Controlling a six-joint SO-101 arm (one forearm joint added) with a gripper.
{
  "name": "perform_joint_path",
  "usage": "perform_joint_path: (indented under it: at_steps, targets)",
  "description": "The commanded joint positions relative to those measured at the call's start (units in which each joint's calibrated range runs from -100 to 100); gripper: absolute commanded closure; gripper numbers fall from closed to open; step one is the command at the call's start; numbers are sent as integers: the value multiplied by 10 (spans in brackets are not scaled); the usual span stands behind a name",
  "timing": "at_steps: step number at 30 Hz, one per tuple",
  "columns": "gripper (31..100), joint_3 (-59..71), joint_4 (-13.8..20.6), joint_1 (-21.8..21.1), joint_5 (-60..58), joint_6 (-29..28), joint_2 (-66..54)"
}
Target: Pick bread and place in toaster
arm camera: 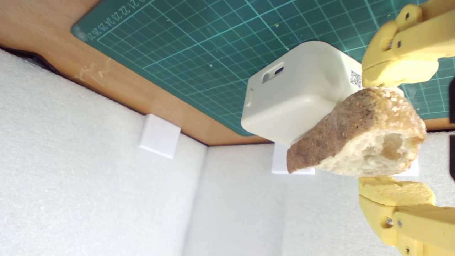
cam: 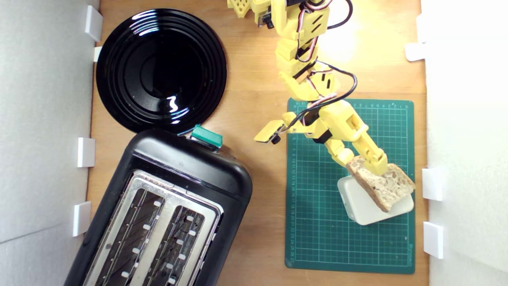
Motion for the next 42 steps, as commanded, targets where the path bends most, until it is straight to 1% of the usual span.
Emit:
perform_joint_path:
  at_steps: [1, 7, 11, 13, 14, 15, 16, 23, 26, 31, 36, 39, 42]
  targets:
    - [442, -29, -7, -9, -13, 4, -6]
    - [442, -31, -7, -9, -13, 4, 2]
    - [444, -32, -7, -10, -13, 18, 9]
    - [466, -32, -7, -13, -13, 20, 9]
    - [497, -32, -7, -14, -13, 20, 9]
    - [507, -32, -7, -14, -13, 20, 9]
    - [534, -32, -7, -14, -13, 20, 9]
    - [598, -32, -7, -11, -13, 20, 9]
    - [648, -32, -7, -10, -13, 20, 8]
    - [701, -32, -7, -10, -13, 17, 5]
    - [725, -30, -7, -9, -13, 16, 4]
    - [746, -29, -7, -9, -13, 16, -18]
    - [747, -27, -7, -9, -13, 16, -39]
